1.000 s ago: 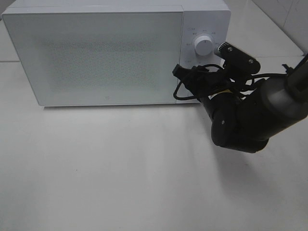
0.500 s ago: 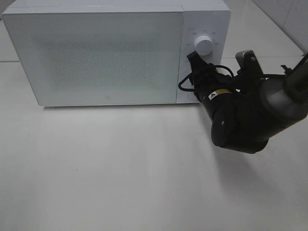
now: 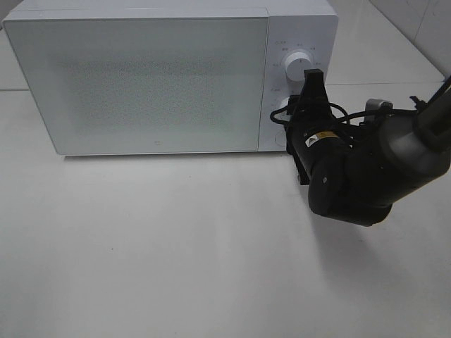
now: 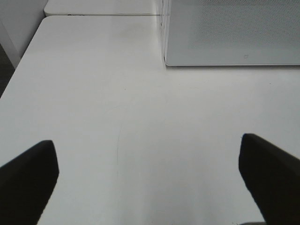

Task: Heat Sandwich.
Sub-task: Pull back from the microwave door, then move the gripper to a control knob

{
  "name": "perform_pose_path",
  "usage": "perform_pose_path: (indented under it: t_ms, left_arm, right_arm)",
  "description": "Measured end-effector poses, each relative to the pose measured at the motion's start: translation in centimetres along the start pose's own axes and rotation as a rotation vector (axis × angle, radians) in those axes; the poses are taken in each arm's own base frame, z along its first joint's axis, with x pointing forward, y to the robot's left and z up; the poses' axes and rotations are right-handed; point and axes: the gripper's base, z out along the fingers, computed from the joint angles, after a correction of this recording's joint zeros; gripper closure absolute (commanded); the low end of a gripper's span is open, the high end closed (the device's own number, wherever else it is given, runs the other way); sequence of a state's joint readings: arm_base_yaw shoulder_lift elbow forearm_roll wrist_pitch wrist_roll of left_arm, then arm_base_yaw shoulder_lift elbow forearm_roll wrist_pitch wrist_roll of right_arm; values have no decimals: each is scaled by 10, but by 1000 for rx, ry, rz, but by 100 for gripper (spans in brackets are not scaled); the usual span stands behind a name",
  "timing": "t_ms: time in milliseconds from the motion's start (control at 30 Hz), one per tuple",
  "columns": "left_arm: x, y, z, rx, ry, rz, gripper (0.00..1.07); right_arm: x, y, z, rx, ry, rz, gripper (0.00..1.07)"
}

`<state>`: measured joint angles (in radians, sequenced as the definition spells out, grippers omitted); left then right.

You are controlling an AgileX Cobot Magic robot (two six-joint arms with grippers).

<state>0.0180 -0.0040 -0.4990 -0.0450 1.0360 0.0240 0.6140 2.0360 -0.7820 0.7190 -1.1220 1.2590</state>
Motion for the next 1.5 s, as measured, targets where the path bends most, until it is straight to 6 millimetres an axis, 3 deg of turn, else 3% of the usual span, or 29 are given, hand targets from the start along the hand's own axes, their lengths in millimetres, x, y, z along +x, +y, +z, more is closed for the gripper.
perform_pose_path:
  t_ms: [300,1300,1500]
  left_arm:
    - [0,0,0,0,0,0,4]
    - [0,0,0,0,0,0,4]
    - [0,0,0,0,0,0,4]
  right_arm:
    - [-1,-1,0,8,-14,247,97]
    - [0,-1,0,10,-13,161,89]
    - [0,0,0,11,-22,135,79]
